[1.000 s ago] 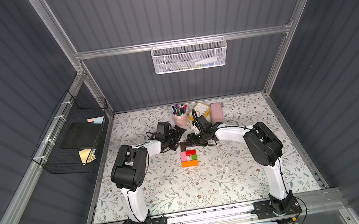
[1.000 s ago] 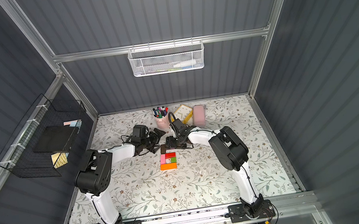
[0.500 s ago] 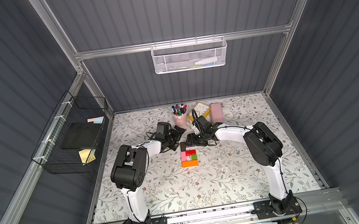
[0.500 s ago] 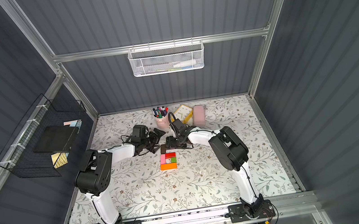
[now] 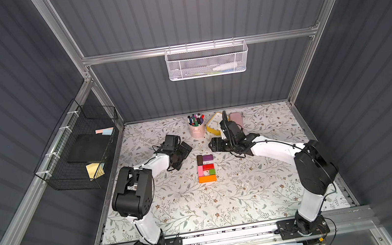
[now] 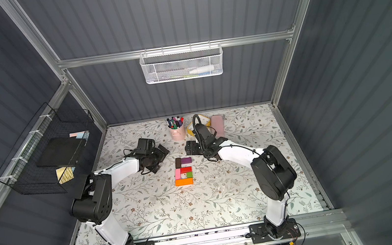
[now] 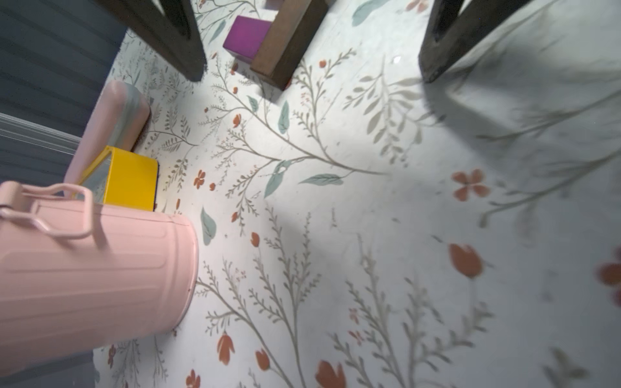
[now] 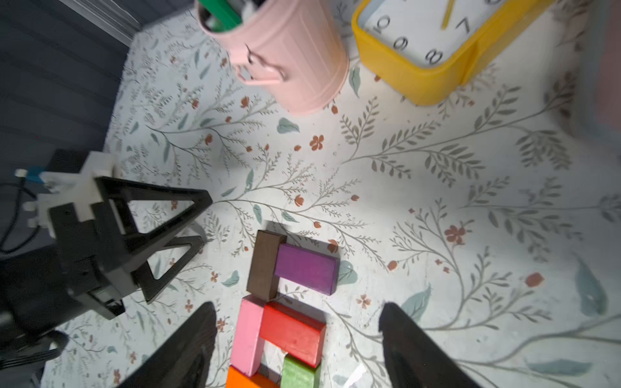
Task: Assemble the number 6 with building blocks
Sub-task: Adjust the building block at the center of the board, then reset both arms
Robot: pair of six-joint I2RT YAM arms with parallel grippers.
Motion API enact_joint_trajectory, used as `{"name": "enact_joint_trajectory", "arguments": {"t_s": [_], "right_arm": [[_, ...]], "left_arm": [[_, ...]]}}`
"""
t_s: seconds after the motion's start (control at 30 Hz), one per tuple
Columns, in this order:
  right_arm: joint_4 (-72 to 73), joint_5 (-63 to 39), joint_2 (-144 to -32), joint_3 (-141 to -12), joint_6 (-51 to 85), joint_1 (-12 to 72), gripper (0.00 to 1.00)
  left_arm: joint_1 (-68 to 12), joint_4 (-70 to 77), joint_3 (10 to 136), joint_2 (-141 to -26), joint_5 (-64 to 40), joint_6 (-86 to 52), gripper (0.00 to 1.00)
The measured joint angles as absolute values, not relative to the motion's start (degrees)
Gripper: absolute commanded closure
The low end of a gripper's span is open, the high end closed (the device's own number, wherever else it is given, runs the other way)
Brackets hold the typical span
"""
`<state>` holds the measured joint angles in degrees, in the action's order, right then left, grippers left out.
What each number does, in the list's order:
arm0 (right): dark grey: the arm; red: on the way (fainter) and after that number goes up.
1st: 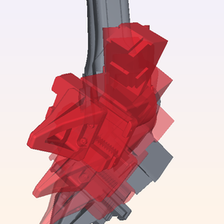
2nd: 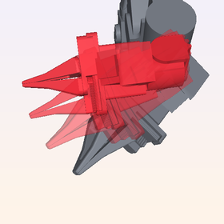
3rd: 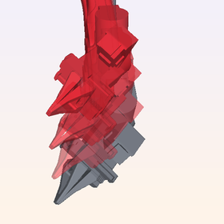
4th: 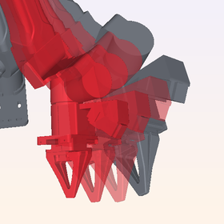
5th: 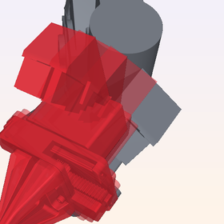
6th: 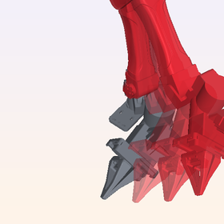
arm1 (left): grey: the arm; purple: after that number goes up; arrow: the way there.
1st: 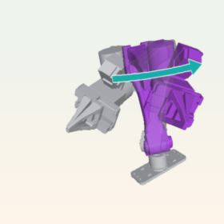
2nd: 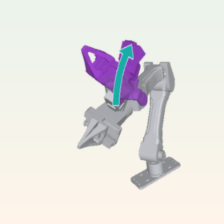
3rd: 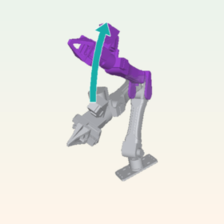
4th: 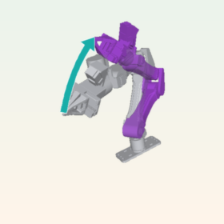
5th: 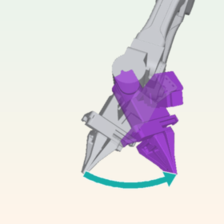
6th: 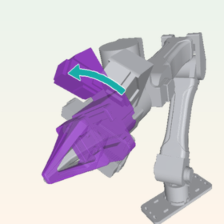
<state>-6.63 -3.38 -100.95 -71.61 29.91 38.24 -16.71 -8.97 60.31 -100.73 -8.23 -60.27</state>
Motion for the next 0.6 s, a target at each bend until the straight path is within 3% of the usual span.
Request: {"name": "enact_joint_trajectory", "arguments": {"t_s": [0.33,0.4,0.6], "right_arm": [[-5.3,13.1,-83.0,-61.0,21.8,33.0,0.12],[-4.0,15.1,-80.5,-57.9,20.5,30.3,0.06],[1.1,20.7,-76.3,-49.5,16.3,25.3,0.02]], "left_arm": [[-12.3,-16.8,57.5,-77.5,8.8,-45.7,0.01],[-11.9,-15.8,55.2,-74.4,11.0,-42.9,0.01],[-11.8,-10.9,48.4,-70.7,15.8,-35.8,0.01]]}}
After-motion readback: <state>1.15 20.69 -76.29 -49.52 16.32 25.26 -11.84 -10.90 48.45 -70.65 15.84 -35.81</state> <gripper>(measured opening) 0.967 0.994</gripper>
